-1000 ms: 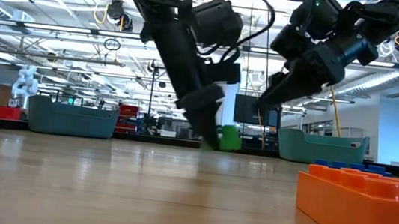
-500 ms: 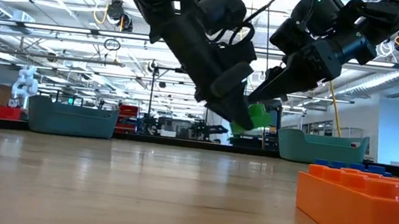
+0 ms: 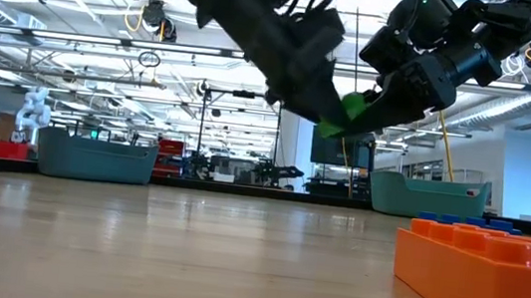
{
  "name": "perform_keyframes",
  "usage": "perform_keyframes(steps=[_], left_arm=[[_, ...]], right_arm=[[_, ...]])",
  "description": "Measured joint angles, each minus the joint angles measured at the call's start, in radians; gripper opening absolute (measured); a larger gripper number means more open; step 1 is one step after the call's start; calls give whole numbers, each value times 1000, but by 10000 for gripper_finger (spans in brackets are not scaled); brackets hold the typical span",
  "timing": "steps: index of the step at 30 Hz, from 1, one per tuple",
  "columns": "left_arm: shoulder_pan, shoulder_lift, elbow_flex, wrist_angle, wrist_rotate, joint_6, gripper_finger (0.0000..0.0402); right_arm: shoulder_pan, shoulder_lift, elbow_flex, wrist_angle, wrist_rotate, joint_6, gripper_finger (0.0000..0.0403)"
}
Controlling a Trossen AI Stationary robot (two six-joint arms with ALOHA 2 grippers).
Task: Sort & place blocks by color
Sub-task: Put the top green game piece into the light blue bin
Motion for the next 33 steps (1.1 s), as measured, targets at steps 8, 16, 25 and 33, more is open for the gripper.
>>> perform_keyframes(steps=[8,16,25,33], left_arm=[[-7,-5,0,-6,-3,3,145],[-5,-5,0,-22,-25,3,145],[-2,-4,-1,-37,-32,11,145],[7,-4,0,-51,-123,-11,188]], right_arm=[[0,0,0,22,3,-27,288],[0,-7,0,20,0,-33,230],[0,-7,0,4,-6,-102,123],[1,-20,1,-34,129,-150,123]])
